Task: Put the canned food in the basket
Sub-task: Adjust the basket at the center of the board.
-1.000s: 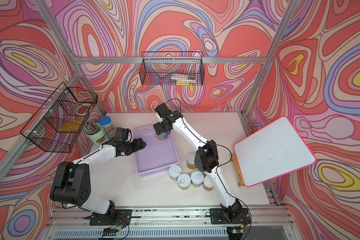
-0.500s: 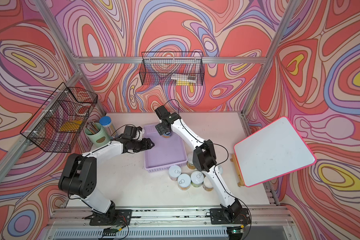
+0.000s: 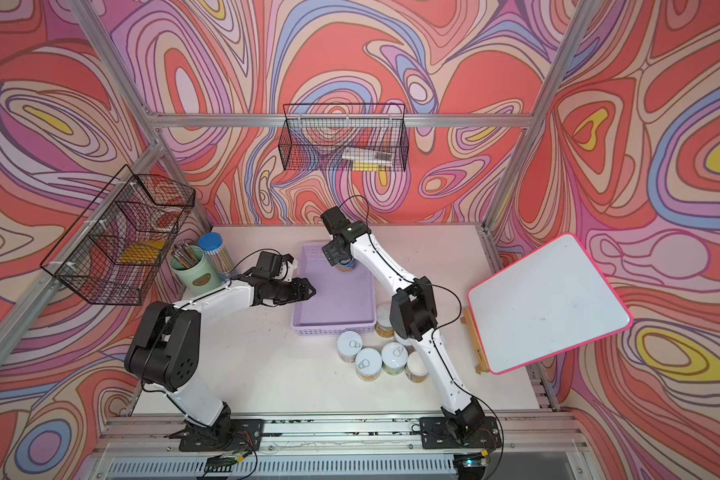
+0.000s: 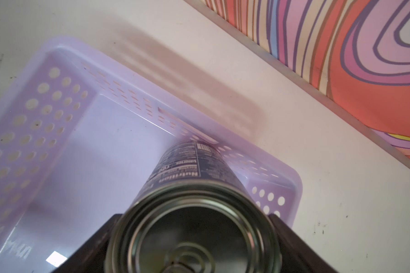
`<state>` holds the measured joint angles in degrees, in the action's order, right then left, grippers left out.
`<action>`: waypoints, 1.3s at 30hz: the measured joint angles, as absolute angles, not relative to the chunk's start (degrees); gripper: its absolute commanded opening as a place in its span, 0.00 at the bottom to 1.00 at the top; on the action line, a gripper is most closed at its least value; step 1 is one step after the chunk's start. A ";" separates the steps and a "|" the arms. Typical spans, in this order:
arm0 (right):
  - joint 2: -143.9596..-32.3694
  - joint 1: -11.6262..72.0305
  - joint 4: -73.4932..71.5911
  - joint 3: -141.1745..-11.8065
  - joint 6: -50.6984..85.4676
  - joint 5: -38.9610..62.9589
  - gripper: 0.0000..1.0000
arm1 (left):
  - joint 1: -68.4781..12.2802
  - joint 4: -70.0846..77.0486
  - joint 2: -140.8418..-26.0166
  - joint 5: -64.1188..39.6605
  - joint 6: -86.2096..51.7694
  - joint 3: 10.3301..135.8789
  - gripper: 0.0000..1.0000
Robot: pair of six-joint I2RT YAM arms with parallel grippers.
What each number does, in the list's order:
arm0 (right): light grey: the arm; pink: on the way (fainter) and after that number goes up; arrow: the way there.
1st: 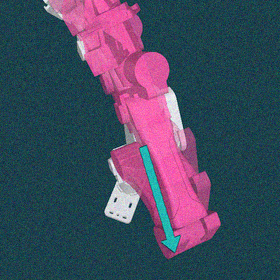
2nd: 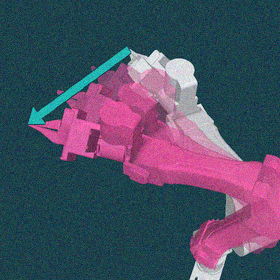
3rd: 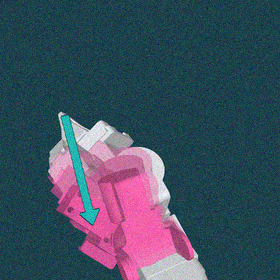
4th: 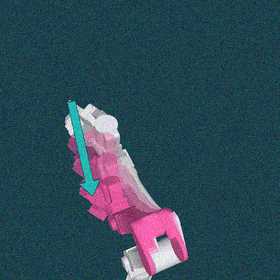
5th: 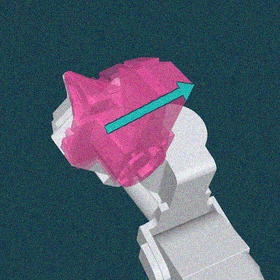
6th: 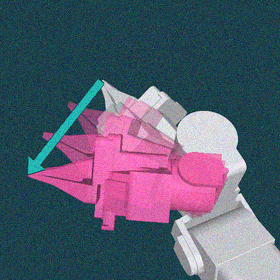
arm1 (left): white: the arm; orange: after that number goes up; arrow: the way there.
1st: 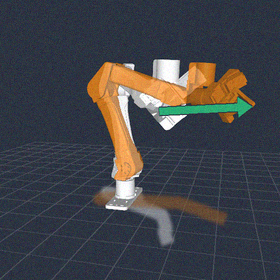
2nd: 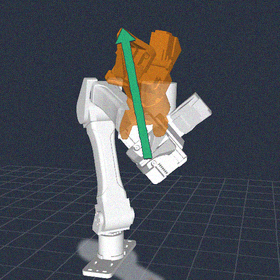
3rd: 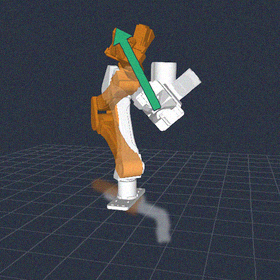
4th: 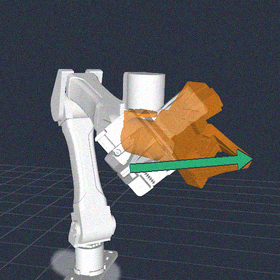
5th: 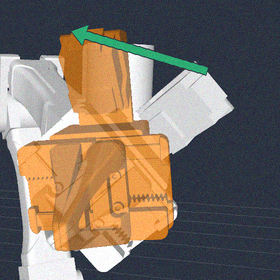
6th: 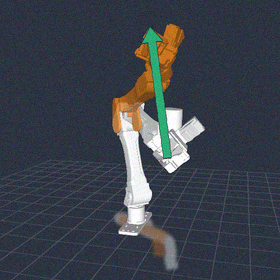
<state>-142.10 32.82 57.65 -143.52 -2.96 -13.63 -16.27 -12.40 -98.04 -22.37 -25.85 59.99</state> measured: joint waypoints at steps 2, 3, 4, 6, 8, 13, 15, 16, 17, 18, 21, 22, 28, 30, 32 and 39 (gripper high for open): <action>-142.10 32.14 57.63 -143.50 -2.72 -14.37 0.36 | -16.38 -12.51 -98.04 -22.35 -25.87 59.99 0.73; -142.10 31.81 57.63 -143.46 -2.50 -14.79 0.36 | -16.45 -12.53 -98.04 -22.35 -25.87 59.99 0.73; -142.10 31.48 57.63 -143.39 -2.26 -15.16 0.37 | -16.49 -12.53 -98.04 -22.35 -25.87 59.99 0.72; -142.10 30.92 57.71 -143.20 -1.85 -15.57 0.37 | -16.53 -12.62 -98.04 -22.35 -25.87 59.99 0.72; -142.10 30.35 57.74 -142.71 -1.37 -15.73 0.37 | -16.53 -12.62 -98.04 -22.31 -25.87 59.99 0.68; -142.10 29.04 58.35 -141.34 -0.10 -15.64 0.39 | -16.53 -12.82 -98.04 -21.74 -25.87 59.96 0.67; -142.10 28.69 58.46 -141.29 0.34 -15.57 0.39 | -16.53 -12.93 -98.04 -21.69 -25.87 59.90 0.67; -142.10 28.51 58.46 -141.29 0.56 -15.62 0.40 | -16.53 -12.93 -98.04 -21.69 -25.87 59.83 0.67; -142.10 28.47 58.46 -141.29 0.69 -15.64 0.40 | -16.53 -12.95 -98.04 -21.67 -25.87 59.75 0.67; -142.10 28.34 58.46 -141.23 0.80 -15.62 0.40 | -16.53 -12.93 -98.04 -21.67 -25.85 59.61 0.67; -142.10 28.08 58.43 -141.05 1.37 -15.68 0.42 | -16.53 -13.04 -98.04 -21.50 -25.85 59.27 0.66; -142.10 28.05 58.41 -140.99 1.56 -15.70 0.43 | -16.53 -13.04 -98.04 -21.43 -25.85 59.16 0.66; -142.08 27.81 58.08 -140.64 2.94 -15.64 0.70 | -16.53 -13.26 -98.04 -21.23 -25.85 58.70 0.67; -142.08 27.73 57.93 -140.57 3.33 -15.66 0.77 | -16.53 -13.30 -98.04 -21.23 -25.87 58.70 0.67; -142.06 27.64 57.84 -140.53 3.73 -15.64 0.83 | -16.53 -13.32 -98.04 -21.21 -25.85 58.65 0.67; -141.86 27.22 57.19 -140.44 4.19 -16.43 0.98 | -16.53 -13.39 -97.97 -20.84 -25.87 58.39 0.70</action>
